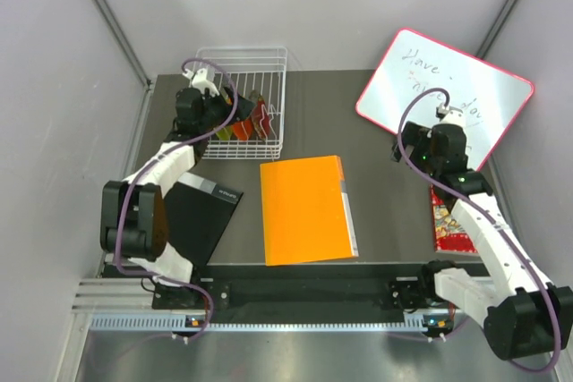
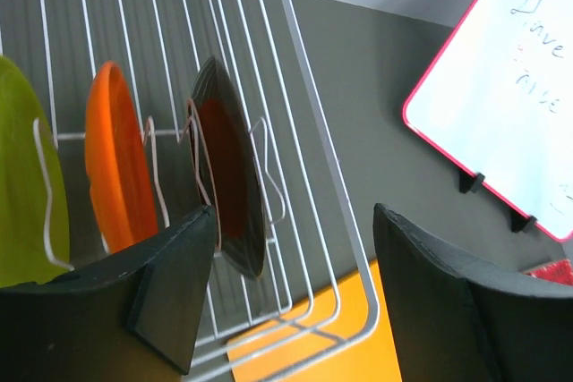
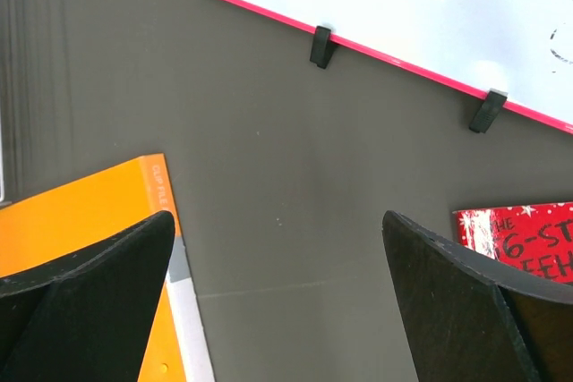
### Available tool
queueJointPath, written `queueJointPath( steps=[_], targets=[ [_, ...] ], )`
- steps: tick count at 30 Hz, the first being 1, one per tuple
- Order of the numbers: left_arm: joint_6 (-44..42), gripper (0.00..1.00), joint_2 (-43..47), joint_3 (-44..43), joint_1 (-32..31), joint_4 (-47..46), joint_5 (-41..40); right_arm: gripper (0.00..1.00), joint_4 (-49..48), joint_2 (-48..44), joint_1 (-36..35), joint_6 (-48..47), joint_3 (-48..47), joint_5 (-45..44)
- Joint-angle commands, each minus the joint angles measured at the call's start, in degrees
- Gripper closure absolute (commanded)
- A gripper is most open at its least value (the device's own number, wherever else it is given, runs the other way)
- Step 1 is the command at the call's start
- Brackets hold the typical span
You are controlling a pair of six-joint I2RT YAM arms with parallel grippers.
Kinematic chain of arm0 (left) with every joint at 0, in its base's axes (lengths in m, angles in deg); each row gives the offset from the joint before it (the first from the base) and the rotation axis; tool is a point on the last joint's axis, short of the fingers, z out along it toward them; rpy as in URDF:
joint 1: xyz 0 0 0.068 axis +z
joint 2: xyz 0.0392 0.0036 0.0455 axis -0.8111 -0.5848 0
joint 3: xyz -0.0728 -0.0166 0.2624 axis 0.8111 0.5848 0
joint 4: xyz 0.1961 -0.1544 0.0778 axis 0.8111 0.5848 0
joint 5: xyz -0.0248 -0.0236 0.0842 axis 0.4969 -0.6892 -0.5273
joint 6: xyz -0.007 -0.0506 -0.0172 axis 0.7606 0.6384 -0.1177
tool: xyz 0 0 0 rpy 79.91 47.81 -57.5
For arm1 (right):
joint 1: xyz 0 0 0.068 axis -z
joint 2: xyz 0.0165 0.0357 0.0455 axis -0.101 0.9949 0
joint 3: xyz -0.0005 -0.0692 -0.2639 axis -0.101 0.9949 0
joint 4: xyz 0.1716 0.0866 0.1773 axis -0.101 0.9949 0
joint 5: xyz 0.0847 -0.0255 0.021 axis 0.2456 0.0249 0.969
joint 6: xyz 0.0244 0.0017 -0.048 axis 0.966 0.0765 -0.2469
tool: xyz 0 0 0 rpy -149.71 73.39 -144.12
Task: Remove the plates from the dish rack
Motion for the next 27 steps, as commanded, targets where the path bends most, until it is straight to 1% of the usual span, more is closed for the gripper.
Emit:
queueJointPath(
  steps=[1,3,5,6,9,10,13,17,19,20,22,24,25,27],
  targets=[
    [-3.3,0.27,-3.4,-5.1,-3.1,-5.0,-6.5,0.0,-3.0,2.1,-0.5,0.2,-0.5,-0.5],
    [-4.9,0.28,-4.4,-5.2,-5.2,-6.3,-10.5,0.0,-3.0,2.6,-0.5,0.2,-0.6,-0.6],
    [-7.1,0.28,-5.9,-6.3,-6.8,-5.1,-14.2,0.0,-3.0,3.1,-0.5,0.2,-0.5,-1.0],
    [-7.8,0.29,-6.3,-6.6,-7.3,-4.8,-17.0,0.0,-3.0,3.2,-0.5,0.1,-0.6,-1.0],
    [-10.2,0.29,-8.3,-7.6,-9.0,-4.1,-21.5,0.0,-2.7,3.3,-0.5,-0.1,-0.7,-1.4],
    [-11.0,0.29,-8.5,-7.7,-9.4,-4.1,-24.5,0.0,-2.6,3.1,-0.5,-0.1,-0.8,-1.4],
    [-12.3,0.29,-10.3,-9.1,-10.4,-3.2,-29.0,0.0,-2.6,3.0,-0.5,-0.2,-0.8,-1.7],
    [-13.2,0.3,-12.9,-10.5,-11.6,-2.4,-32.2,0.0,-2.5,3.2,-0.5,-0.1,-0.6,-1.9],
    [-13.6,0.32,-13.7,-10.8,-11.8,-2.2,-33.1,0.0,-2.6,3.6,-0.5,0.1,-0.5,-2.0],
    [-13.8,0.35,-14.4,-11.0,-12.3,-1.9,-34.5,0.0,-2.5,3.6,-0.5,0.1,-0.4,-2.0],
    [-14.5,0.46,-15.1,-11.6,-12.6,-0.8,-35.7,0.0,-2.4,3.8,-0.5,0.2,-0.4,-2.0],
    [-15.2,0.49,-15.7,-11.5,-13.2,-0.6,-37.4,0.0,-2.2,3.9,-0.5,0.4,-0.4,-2.1],
    [-15.2,0.51,-15.9,-11.3,-13.3,-0.5,-37.7,0.0,-2.2,3.9,-0.5,0.5,-0.4,-2.0],
    [-15.1,0.62,-16.0,-11.2,-13.3,-0.4,-38.2,0.0,-2.1,3.6,-0.5,0.5,-0.3,-2.0]
  ],
)
